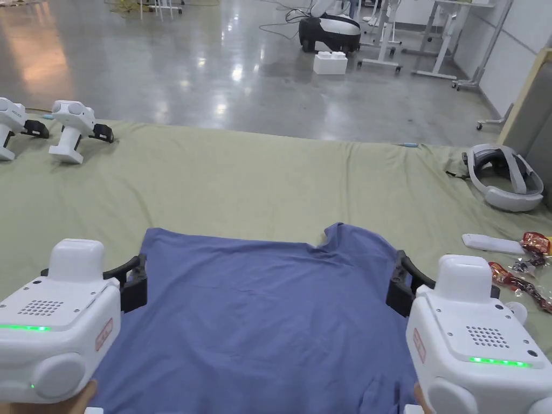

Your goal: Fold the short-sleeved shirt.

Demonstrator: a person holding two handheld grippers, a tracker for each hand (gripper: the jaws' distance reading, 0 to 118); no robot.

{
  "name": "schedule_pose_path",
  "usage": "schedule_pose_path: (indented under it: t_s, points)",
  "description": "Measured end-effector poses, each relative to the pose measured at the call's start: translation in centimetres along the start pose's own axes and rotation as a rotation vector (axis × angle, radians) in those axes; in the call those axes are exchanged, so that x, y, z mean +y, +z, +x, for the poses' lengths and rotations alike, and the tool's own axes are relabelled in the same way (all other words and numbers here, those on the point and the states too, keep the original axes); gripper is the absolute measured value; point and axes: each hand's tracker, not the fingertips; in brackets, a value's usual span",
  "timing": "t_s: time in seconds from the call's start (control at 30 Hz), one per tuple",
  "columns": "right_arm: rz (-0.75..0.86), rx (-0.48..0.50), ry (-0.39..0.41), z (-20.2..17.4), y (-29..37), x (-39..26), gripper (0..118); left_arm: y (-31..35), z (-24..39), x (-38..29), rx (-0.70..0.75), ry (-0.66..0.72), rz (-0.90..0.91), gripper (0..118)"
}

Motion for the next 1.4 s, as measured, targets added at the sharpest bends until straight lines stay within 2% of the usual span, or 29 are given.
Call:
schedule_pose_path:
  t_s: [0.03, 0.07, 0.13, 0.17, 0.2, 0.27, 0.3, 0.33, 0.47, 0.63, 0.8, 0.97, 1.03, 1.1, 1.13, 1.2, 1.27, 1.4]
  points:
    - [0.02, 0.006, -0.004, -0.4, 0.1, 0.1, 65, 0.2, 0.4, 0.1, -0.001, -0.002, 0.026, 66]
    - [0.039, 0.007, -0.008, -0.9, 0.3, 0.2, 55, -0.3, 0.3, -0.2, -0.005, -0.002, 0.042, 64]
    - [0.052, -0.01, 0.0, -1.8, 0.3, 0.2, 28, -0.1, 0.8, -0.2, -0.008, -0.011, 0.073, 55]
    - [0.071, -0.015, -0.009, -2.0, 0.5, 0.2, 19, -0.1, 1.1, -0.2, -0.004, -0.025, 0.088, 36]
    - [0.09, -0.004, -0.032, -2.1, 0.7, 0.2, 17, 0.5, 2.1, -0.1, 0.026, -0.051, 0.103, 22]
    - [0.093, 0.007, -0.04, -2.5, 0.7, 0.1, 8, 0.7, 2.4, -0.4, 0.033, -0.052, 0.105, 15]
    - [0.095, 0.003, -0.033, -2.9, 0.8, 0.0, 6, 0.7, 2.2, -0.5, 0.02, -0.043, 0.108, 5]
    - [0.097, 0.003, -0.023, -3.1, 0.9, 0.0, 5, 0.3, 2.0, -0.8, 0.029, -0.035, 0.11, 2]
    - [0.099, 0.014, -0.022, -3.6, 1.3, -0.1, 5, 0.9, 1.5, -0.9, 0.012, 0.032, 0.118, 1]
    - [0.095, 0.022, -0.018, -3.7, 1.3, -0.1, 5, 0.9, -0.6, -1.4, -0.001, 0.04, 0.048, 1]
    - [0.061, 0.038, -0.013, -3.8, 0.7, -0.6, 5, 0.9, -4.4, -3.1, -0.054, 0.079, -0.148, 1]
    - [0.001, 0.074, 0.003, -4.1, -0.1, -2.0, 5, 0.5, -8.1, -6.9, -0.022, 0.057, -0.409, 1]
    - [-0.014, 0.083, 0.005, -4.2, -0.2, -2.5, 5, 0.1, -9.2, -8.6, -0.012, 0.089, -0.503, 1]
    - [-0.036, 0.091, 0.01, -4.4, -0.4, -3.0, 5, -0.3, -10.2, -10.3, 0.004, 0.131, -0.58, 3]
    - [-0.047, 0.093, 0.01, -4.4, -0.5, -3.2, 5, 0.4, -9.6, -10.4, 0.012, 0.151, -0.614, 11]
    - [-0.067, 0.098, 0.009, -4.4, -0.6, -3.8, 5, 0.1, -10.0, -11.6, -0.003, 0.194, -0.672, 44]
    - [-0.086, 0.098, 0.011, -4.5, -0.8, -4.1, 5, 0.2, -9.8, -12.2, -0.02, 0.215, -0.692, 68]
    - [-0.119, 0.095, 0.015, -4.2, -1.1, -4.6, 5, -0.7, -9.1, -13.0, 0.024, 0.195, -0.738, 71]
